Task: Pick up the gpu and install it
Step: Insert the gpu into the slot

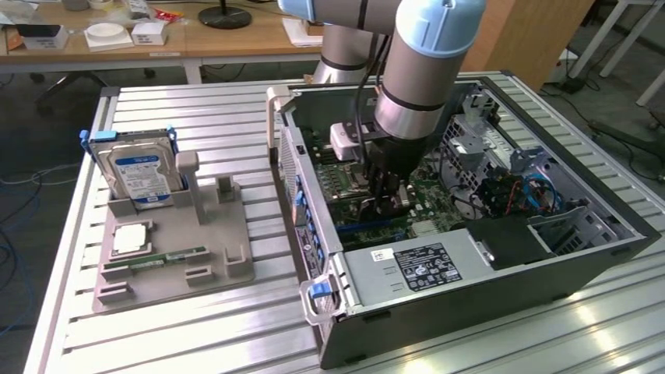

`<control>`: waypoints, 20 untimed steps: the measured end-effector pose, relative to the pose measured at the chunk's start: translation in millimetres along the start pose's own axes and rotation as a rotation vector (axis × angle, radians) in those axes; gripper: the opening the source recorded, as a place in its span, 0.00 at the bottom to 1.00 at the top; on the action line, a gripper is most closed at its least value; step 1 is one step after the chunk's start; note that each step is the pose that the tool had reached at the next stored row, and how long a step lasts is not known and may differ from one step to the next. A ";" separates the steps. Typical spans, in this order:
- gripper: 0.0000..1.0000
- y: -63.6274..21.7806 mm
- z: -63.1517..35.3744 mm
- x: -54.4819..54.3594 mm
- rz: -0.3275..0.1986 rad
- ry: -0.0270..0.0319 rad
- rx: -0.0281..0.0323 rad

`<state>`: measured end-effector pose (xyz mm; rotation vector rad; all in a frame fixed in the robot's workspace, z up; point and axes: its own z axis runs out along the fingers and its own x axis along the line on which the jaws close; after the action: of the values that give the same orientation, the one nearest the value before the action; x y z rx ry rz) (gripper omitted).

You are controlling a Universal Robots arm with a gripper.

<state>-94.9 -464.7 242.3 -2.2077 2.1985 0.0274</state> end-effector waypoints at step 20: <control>0.26 0.3 0.5 -1.4 0.019 0.0091 0.0004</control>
<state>-95.2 -463.3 241.8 -2.1916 2.2235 0.0174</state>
